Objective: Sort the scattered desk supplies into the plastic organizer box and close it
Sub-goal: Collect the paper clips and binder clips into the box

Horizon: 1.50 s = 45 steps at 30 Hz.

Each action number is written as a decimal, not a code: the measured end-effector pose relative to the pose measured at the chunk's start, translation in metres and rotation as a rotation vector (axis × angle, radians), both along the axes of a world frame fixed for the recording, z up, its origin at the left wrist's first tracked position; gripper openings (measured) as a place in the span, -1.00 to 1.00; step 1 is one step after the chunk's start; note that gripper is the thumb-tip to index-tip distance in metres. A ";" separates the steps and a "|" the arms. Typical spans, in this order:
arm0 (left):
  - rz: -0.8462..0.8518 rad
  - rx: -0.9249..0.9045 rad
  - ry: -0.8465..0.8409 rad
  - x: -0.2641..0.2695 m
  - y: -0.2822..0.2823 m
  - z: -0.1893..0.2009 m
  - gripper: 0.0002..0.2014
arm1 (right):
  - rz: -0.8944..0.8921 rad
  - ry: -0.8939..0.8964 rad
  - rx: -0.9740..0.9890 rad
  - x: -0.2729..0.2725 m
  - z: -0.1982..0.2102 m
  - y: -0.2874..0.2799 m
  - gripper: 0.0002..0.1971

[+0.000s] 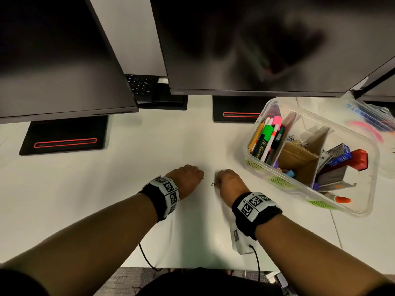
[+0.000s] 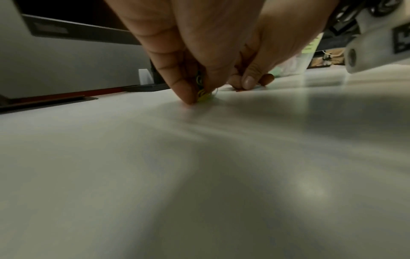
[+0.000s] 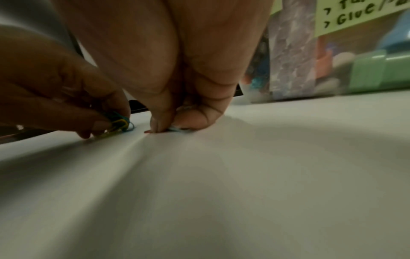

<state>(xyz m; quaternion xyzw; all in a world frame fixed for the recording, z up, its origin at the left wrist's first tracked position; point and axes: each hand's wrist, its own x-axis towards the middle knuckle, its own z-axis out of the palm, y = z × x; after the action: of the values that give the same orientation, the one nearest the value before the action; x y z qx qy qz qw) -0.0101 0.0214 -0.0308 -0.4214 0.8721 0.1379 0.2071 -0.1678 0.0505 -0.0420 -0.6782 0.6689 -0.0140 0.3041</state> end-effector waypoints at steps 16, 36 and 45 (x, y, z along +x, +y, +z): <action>0.361 0.058 0.200 0.023 -0.011 0.012 -0.70 | 0.022 0.034 -0.006 0.007 0.002 0.010 -0.79; 0.474 0.109 0.251 0.057 -0.005 0.013 -0.71 | 0.197 0.209 -0.034 0.063 0.009 -0.003 -0.80; 0.450 -0.017 0.529 0.016 -0.017 0.071 -0.76 | 0.117 0.041 -0.003 0.023 0.062 0.003 -0.78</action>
<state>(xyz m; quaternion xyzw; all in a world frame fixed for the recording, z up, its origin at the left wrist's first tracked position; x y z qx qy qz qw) 0.0062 0.0041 0.0402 -0.5545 0.7818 0.2775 -0.0654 -0.1452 0.0535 0.0203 -0.7166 0.6343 0.0170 0.2896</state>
